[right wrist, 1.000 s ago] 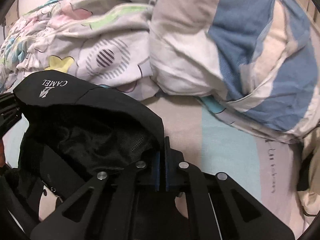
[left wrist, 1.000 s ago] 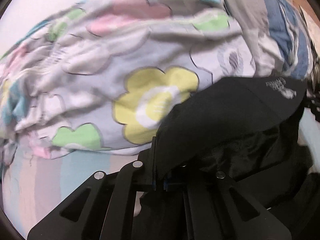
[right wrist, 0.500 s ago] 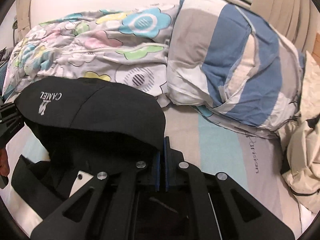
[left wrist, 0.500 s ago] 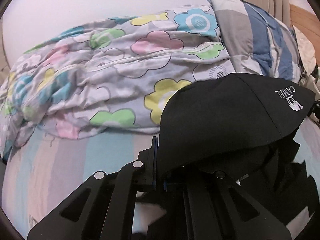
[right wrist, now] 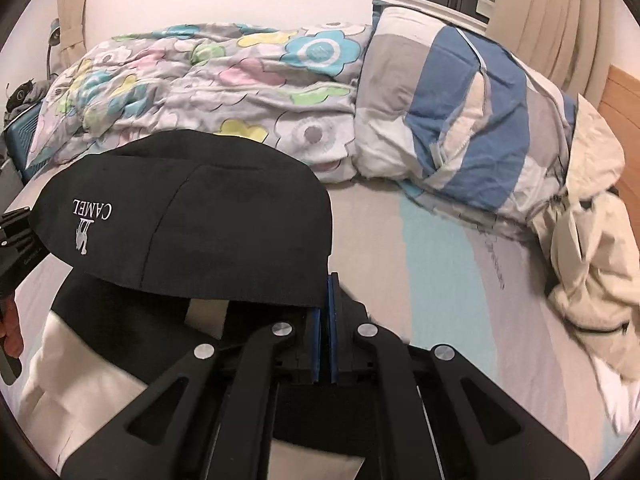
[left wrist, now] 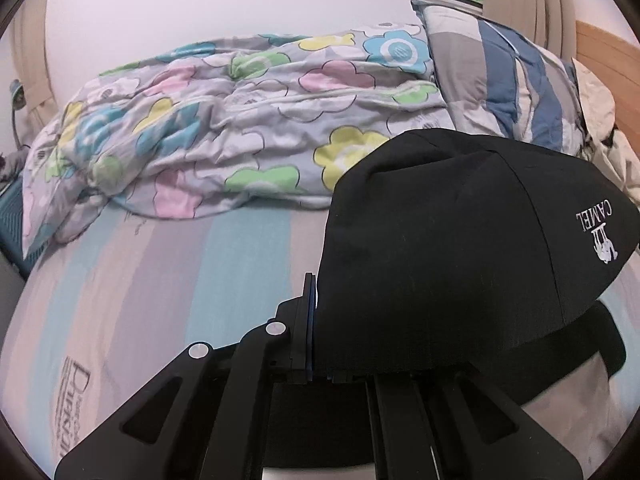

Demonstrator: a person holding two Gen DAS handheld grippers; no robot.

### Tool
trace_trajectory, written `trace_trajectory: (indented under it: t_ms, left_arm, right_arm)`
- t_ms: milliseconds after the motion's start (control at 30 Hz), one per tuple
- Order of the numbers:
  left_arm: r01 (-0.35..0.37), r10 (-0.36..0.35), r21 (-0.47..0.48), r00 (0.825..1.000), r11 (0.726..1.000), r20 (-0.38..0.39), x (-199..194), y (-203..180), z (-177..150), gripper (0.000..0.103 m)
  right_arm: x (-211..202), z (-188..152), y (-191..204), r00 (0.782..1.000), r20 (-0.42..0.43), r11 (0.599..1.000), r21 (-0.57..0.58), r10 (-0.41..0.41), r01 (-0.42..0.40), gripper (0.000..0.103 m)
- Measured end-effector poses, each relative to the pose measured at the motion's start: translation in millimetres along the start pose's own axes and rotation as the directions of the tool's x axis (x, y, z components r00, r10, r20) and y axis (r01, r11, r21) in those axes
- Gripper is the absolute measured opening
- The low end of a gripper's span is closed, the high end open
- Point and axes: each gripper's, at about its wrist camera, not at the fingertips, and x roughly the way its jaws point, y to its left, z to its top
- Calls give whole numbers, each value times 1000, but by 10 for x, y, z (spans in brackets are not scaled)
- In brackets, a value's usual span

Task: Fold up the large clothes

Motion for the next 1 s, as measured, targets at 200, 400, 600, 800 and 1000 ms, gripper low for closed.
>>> trace_trajectory:
  t_ms: [200, 400, 600, 800, 1000]
  left_arm:
    - [-15, 15, -1, 1000, 1000, 3, -320, -36, -406, 3]
    - [-25, 24, -18, 1000, 1000, -5, -500, -68, -737, 3]
    - [-24, 24, -9, 999, 1000, -24, -576, -147, -1022, 3]
    - [-26, 26, -1, 998, 1000, -59, -554, -208, -1267, 3]
    - [-31, 32, 14, 995, 999, -90, -522, -250, -1489, 3]
  right_arm:
    - [-244, -429, 139, 1000, -29, 1000, 9, -5, 5, 3]
    - [-376, -837, 289, 998, -66, 1000, -5, -8, 7, 3]
    - [-419, -1169, 360, 994, -108, 1000, 1, -11, 11, 3]
    - [-407, -1430, 408, 988, -153, 1000, 14, -17, 19, 3]
    - [-344, -1669, 470, 981, -195, 1000, 21, -17, 22, 3]
